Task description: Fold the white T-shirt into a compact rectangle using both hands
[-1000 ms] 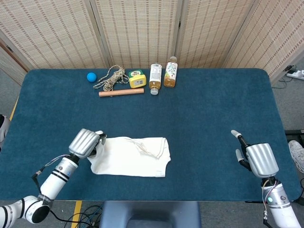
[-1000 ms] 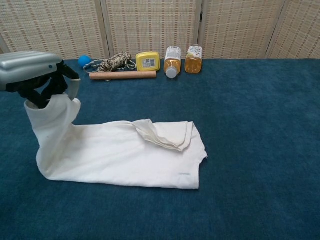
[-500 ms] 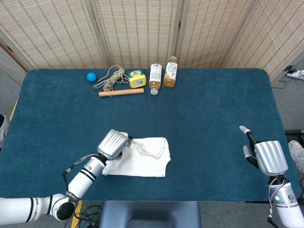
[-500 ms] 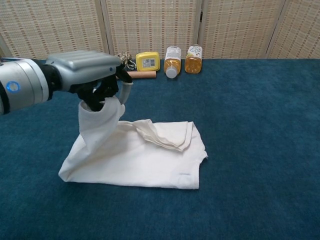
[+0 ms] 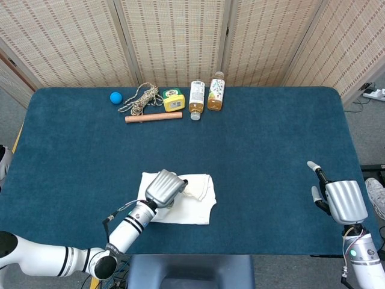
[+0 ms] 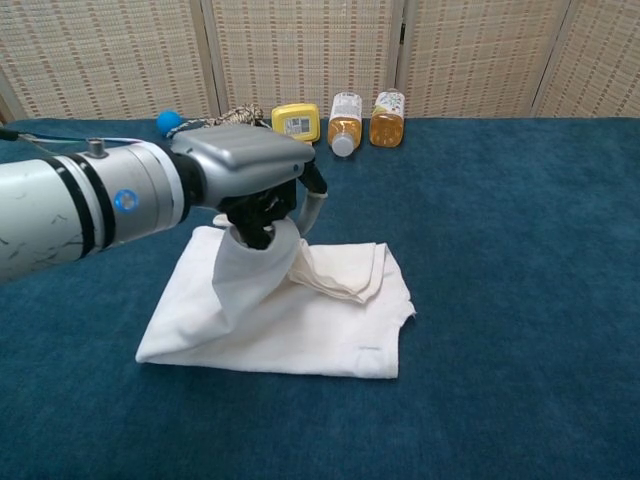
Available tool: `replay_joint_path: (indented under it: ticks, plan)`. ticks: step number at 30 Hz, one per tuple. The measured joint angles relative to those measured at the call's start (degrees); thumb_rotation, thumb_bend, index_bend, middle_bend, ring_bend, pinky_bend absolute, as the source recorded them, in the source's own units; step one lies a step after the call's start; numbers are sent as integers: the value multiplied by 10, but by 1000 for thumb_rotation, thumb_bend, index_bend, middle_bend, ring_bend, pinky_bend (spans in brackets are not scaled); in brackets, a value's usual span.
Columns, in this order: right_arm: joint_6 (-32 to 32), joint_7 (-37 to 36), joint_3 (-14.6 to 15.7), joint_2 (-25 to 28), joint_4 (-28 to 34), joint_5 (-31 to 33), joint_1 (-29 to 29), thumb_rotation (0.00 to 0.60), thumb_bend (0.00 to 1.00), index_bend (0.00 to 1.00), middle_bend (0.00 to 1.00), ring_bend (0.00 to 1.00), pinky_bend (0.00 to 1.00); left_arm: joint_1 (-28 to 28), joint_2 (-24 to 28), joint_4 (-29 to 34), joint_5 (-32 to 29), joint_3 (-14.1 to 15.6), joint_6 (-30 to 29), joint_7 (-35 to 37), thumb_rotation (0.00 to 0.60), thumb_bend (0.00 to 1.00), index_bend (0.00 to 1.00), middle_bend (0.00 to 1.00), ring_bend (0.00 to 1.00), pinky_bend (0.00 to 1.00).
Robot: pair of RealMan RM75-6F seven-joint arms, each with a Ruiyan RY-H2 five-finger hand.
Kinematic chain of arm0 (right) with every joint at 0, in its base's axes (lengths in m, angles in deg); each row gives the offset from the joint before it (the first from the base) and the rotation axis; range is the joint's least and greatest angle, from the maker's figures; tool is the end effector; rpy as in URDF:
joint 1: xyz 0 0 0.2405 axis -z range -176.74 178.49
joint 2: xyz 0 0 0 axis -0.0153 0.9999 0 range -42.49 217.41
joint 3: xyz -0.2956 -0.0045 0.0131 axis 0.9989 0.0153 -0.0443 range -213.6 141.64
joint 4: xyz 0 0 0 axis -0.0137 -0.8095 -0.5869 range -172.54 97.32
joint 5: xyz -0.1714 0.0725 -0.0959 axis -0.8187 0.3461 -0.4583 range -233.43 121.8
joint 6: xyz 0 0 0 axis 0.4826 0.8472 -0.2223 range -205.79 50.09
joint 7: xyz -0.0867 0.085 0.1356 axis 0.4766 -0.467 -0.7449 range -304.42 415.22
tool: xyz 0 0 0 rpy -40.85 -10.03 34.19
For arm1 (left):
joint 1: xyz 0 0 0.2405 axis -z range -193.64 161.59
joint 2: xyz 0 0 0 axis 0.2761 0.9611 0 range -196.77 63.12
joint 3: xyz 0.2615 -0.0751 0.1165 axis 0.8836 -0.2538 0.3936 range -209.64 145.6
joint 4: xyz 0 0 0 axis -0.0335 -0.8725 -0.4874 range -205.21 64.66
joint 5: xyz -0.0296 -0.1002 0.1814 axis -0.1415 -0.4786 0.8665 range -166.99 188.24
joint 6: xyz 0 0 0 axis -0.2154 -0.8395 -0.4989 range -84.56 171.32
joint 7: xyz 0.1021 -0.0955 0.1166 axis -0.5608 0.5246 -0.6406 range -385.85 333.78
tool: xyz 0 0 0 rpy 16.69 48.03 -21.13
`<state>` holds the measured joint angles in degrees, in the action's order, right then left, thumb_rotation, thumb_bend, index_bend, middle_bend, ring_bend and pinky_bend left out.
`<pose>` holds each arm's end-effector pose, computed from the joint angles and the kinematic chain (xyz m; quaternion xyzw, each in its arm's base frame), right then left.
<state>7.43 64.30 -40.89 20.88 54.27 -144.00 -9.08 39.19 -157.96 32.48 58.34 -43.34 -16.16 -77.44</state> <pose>-0.3129 -0.2578 0.1666 0.6332 -0.3036 0.3992 0.5895 -0.0416 0.3687 -0.0546 -0.8249 -0.2580 -0.3357 0.3745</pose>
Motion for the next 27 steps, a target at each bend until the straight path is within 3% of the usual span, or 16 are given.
replay_joint_path:
  ticks: [11,27]
  plan:
    - [0,-4,4,1,-2,1,7,600,531,149,827,919,1000,63,-62,-42,-95,-18,-20,-49,600,577,545,830,729,851]
    - [1,-13,8,0,-9,1,15,600,532,149,827,919,1000,112,-127,-88,-139,-9,-48,-94,600,572,466,830,729,851]
